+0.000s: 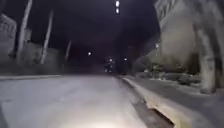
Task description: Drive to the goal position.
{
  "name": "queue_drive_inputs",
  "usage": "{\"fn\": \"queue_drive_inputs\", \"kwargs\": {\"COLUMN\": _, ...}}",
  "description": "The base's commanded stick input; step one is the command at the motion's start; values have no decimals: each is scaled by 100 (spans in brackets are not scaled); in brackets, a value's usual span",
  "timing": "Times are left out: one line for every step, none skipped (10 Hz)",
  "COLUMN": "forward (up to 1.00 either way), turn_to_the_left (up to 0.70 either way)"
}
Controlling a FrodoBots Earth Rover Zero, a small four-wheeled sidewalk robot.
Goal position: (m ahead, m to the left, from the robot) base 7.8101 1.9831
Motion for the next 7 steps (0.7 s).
{"fn": "queue_drive_inputs", "kwargs": {"forward": 70, "turn_to_the_left": 0}}
{"fn": "queue_drive_inputs", "kwargs": {"forward": 70, "turn_to_the_left": 0}}
{"fn": "queue_drive_inputs", "kwargs": {"forward": 70, "turn_to_the_left": 0}}
{"fn": "queue_drive_inputs", "kwargs": {"forward": 70, "turn_to_the_left": -10}}
{"fn": "queue_drive_inputs", "kwargs": {"forward": 70, "turn_to_the_left": -19}}
{"fn": "queue_drive_inputs", "kwargs": {"forward": 70, "turn_to_the_left": -18}}
{"fn": "queue_drive_inputs", "kwargs": {"forward": 70, "turn_to_the_left": -17}}
